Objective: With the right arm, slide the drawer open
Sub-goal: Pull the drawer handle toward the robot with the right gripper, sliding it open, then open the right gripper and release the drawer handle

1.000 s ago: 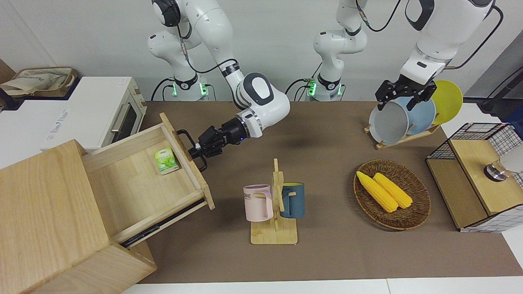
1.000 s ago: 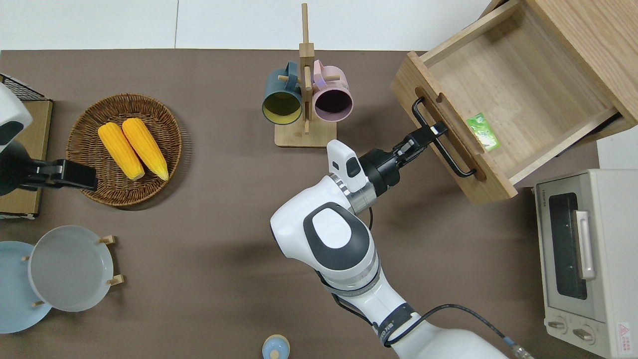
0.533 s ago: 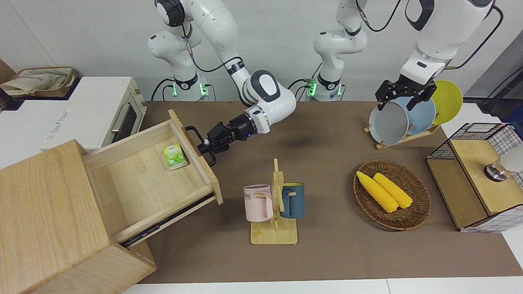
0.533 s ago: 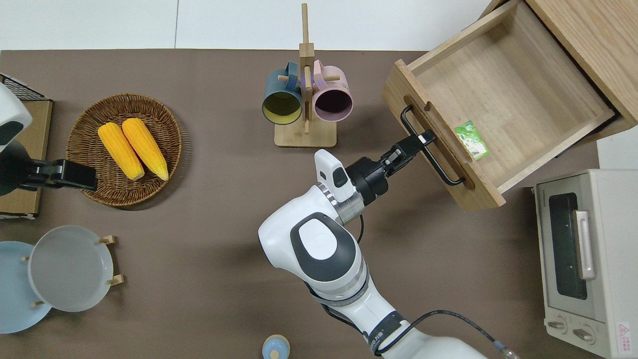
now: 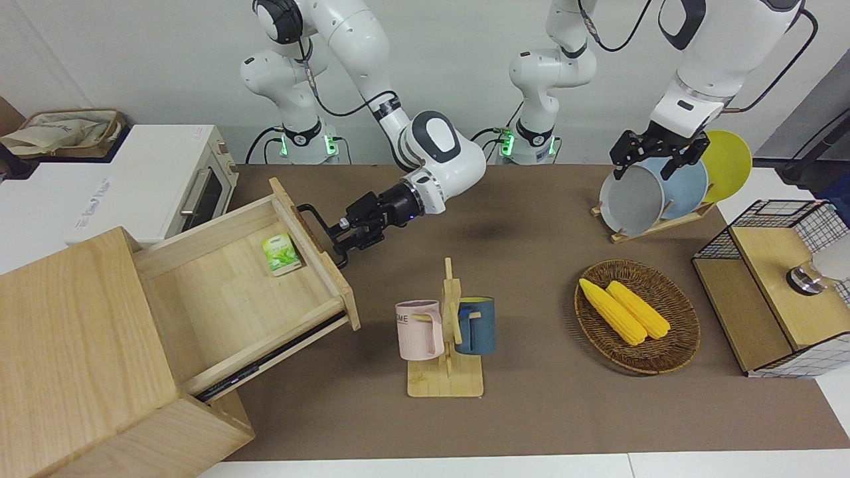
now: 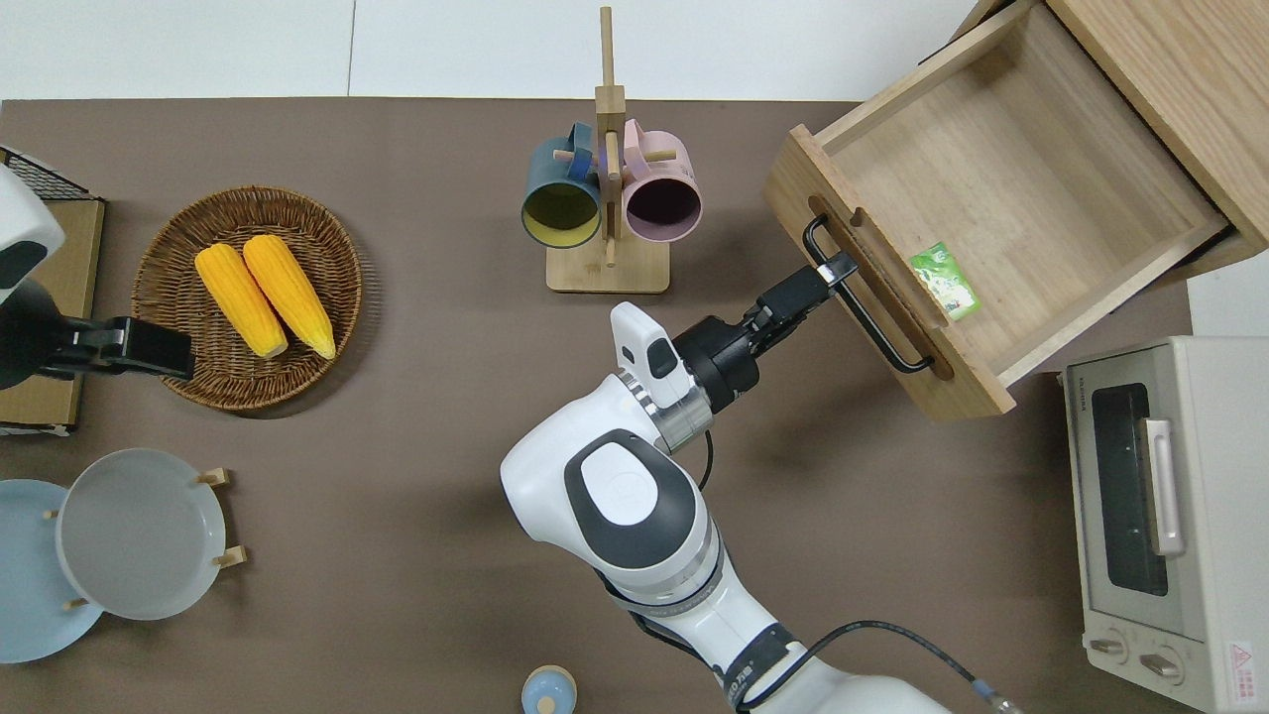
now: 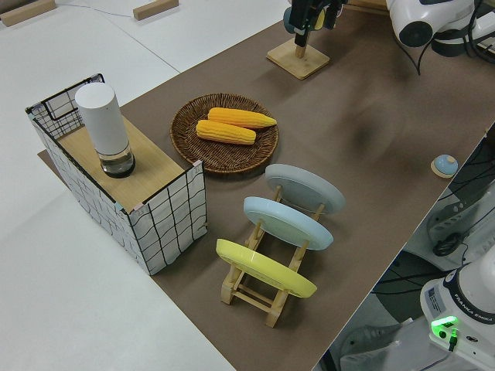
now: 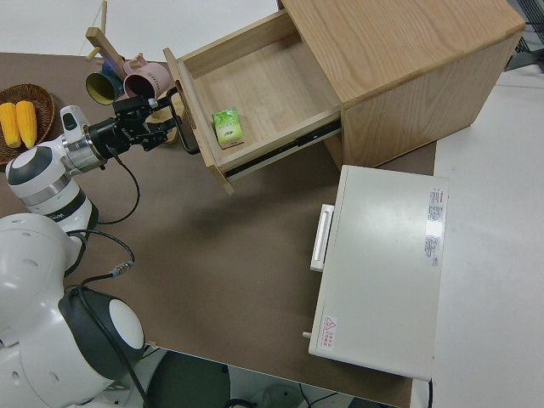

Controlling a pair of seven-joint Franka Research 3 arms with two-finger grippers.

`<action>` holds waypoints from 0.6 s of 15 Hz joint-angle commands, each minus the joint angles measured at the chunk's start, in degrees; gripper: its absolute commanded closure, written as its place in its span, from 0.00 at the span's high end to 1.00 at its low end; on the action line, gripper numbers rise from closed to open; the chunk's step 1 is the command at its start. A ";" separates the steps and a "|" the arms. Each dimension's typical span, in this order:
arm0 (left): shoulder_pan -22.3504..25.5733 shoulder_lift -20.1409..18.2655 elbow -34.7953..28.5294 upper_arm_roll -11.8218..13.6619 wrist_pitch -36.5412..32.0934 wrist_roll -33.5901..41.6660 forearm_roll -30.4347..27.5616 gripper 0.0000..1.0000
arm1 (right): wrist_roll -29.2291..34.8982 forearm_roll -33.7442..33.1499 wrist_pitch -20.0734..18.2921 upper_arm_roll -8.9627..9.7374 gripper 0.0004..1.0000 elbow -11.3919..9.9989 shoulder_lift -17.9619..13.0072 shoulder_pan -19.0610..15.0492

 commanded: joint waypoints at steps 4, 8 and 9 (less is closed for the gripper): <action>0.31 0.65 1.40 -0.40 -1.13 0.56 0.98 0.99 | 0.07 0.69 -0.16 0.15 0.98 1.47 0.94 -0.03; 0.31 0.65 1.40 -0.40 -1.13 0.56 0.98 0.99 | -0.37 3.05 -0.16 0.15 0.98 2.87 0.85 0.58; 0.31 0.65 1.40 -0.40 -1.13 0.56 0.98 0.99 | -0.63 3.67 -0.16 0.15 0.98 3.14 0.85 1.63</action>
